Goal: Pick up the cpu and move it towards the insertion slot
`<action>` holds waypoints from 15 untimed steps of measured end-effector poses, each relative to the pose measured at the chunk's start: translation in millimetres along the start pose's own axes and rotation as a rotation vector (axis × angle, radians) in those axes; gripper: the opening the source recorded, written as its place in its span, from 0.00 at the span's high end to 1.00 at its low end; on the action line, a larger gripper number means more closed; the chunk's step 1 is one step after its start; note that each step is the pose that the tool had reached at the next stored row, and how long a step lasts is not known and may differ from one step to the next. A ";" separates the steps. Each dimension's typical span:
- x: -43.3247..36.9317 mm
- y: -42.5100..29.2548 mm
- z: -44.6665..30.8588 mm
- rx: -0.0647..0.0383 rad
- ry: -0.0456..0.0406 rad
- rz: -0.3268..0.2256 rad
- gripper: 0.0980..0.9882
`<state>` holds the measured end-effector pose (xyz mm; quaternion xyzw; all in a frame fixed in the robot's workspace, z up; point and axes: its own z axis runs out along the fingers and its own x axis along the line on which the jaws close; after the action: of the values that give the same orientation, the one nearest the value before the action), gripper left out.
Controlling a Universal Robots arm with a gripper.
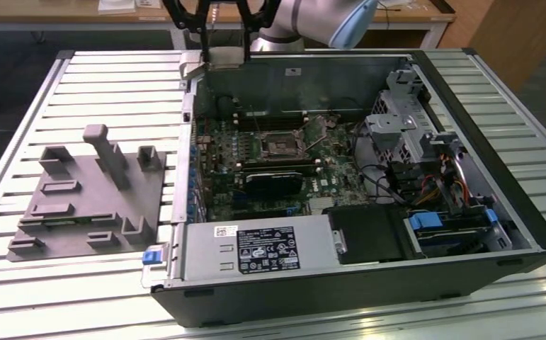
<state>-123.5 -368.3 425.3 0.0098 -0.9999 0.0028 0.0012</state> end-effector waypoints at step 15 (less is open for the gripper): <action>-29.9 5.8 0.6 0.000 0.0000 0.000 0.51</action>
<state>-93.7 -361.9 424.6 0.0098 -0.9999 0.0028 0.0012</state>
